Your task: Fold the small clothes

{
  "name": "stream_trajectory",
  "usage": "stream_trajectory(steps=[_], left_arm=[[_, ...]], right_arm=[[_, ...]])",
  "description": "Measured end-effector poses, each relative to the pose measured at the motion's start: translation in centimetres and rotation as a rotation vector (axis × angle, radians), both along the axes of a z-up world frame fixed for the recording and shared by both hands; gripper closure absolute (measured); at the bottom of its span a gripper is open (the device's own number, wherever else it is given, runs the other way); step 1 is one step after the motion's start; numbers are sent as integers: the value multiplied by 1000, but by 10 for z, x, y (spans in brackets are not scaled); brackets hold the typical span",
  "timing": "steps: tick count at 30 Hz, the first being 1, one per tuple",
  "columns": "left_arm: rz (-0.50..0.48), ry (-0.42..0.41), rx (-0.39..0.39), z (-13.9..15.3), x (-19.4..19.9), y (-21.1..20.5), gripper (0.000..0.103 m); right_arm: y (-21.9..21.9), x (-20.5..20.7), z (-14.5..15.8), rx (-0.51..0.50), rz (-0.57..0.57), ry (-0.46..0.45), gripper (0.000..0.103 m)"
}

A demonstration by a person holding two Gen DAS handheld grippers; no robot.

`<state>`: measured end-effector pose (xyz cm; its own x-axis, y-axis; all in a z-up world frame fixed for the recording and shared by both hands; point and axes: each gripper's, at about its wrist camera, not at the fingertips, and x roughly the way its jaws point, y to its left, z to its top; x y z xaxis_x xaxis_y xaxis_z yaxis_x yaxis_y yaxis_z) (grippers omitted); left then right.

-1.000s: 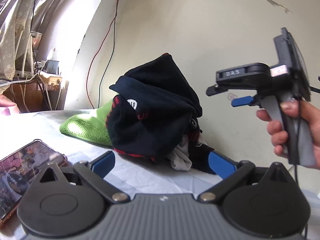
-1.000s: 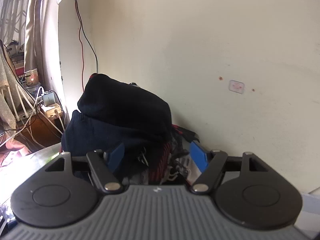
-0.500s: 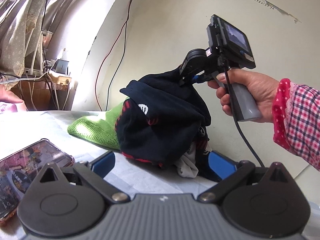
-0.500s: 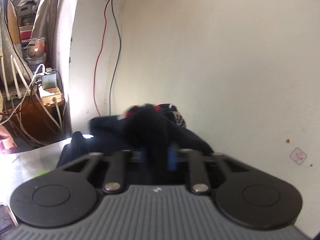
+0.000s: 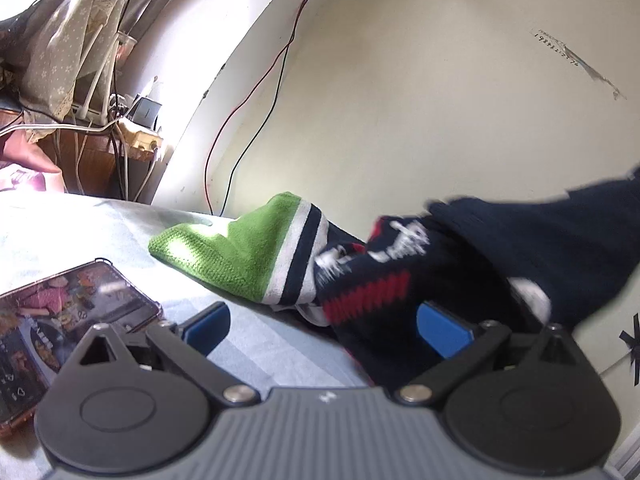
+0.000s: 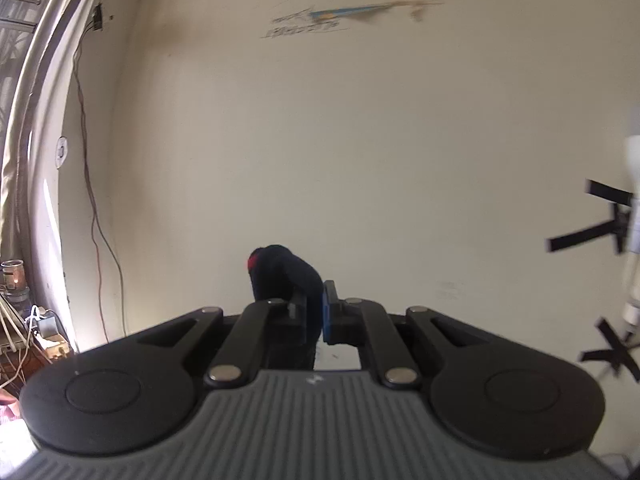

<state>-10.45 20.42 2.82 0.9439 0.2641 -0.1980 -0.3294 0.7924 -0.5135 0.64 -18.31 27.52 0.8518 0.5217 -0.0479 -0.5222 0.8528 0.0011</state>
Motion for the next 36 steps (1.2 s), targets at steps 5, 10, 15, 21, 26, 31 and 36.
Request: stream_trajectory(steps=[5, 10, 15, 21, 26, 31, 36], left_arm=[[-59, 44, -25, -1, 11, 2, 0], [-165, 185, 18, 2, 39, -17, 0], [-306, 286, -13, 10, 72, -56, 0], [-447, 479, -19, 7, 116, -106, 0], [-502, 484, 78, 2, 106, -137, 32], [-602, 443, 58, 9, 91, -138, 92], [-684, 320, 98, 35, 17, -115, 92]], right_arm=[[-141, -52, -42, 12, -246, 30, 63], [-232, -86, -101, -59, -475, 23, 29], [-249, -40, -159, -51, -361, 232, 14], [-184, 72, -252, -179, -214, 514, 12], [-178, 74, -299, -136, -146, 635, 46], [-192, 22, -276, -25, 33, 683, 94], [-209, -57, -246, 59, 245, 672, 94]])
